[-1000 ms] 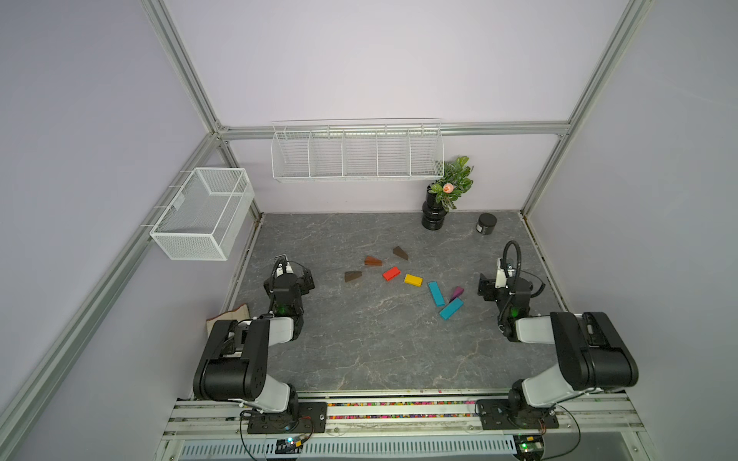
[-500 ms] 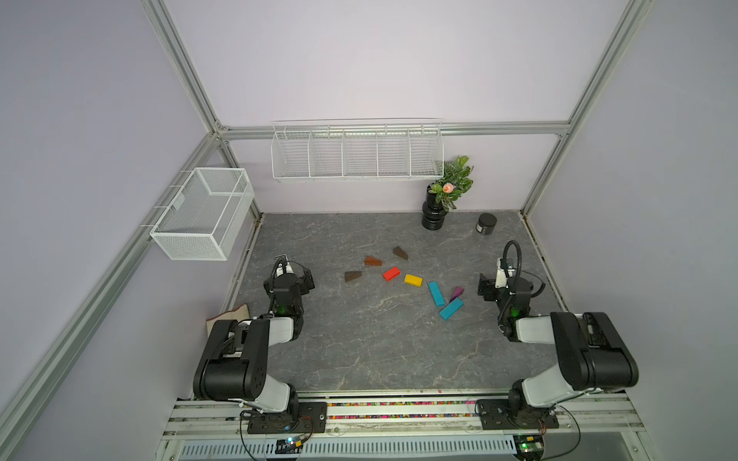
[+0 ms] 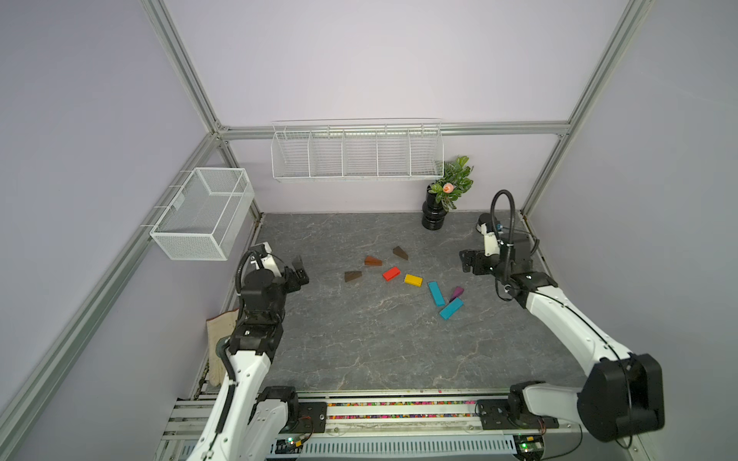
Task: Assemble a small pinwheel with building blocks
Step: Move the building block to the center of the board.
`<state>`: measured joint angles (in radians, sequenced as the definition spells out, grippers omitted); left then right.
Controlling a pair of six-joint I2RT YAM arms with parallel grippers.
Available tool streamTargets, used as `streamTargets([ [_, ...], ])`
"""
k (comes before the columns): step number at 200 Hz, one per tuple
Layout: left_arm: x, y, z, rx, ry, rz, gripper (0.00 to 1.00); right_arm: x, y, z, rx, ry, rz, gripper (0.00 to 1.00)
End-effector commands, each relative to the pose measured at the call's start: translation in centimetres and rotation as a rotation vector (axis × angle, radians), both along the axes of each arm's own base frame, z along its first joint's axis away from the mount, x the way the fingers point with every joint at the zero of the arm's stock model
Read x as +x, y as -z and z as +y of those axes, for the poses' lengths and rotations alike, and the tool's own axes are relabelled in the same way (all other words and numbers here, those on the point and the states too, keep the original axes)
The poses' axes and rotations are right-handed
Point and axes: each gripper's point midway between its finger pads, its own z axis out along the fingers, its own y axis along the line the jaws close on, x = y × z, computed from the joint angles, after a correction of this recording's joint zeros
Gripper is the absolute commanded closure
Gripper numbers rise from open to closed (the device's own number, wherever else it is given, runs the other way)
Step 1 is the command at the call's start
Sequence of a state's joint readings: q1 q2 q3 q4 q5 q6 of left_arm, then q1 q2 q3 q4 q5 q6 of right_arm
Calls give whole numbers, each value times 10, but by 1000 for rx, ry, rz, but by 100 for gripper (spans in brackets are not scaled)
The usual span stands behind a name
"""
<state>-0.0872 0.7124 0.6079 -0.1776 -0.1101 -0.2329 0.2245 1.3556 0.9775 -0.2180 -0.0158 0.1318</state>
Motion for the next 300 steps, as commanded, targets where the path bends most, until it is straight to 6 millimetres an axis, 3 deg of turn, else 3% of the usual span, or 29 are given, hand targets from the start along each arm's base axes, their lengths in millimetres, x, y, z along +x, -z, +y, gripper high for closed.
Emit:
streamTargets([
  [1,-25,34,-10,-75,45,108,0,-26,42,36,12,-39,257,1],
  [43,-28,46,-17,-94,77,150,0,-13,72,106,-63,76,368,6],
  [97,-19,61,-27,-77,136,203,0,2,107,156,-128,213,451,6],
  [136,-21,66,-29,-64,152,195,0,4,136,160,-108,302,507,6],
  [214,-20,72,-35,-68,185,171,0,12,164,151,-78,405,566,6],
  [232,-19,74,-37,-72,195,173,0,17,168,149,-86,402,570,12],
  [271,-19,76,-39,-72,203,180,0,19,173,155,-96,319,572,36],
  [300,-19,77,-39,-73,204,182,0,5,173,165,-124,200,579,42],
])
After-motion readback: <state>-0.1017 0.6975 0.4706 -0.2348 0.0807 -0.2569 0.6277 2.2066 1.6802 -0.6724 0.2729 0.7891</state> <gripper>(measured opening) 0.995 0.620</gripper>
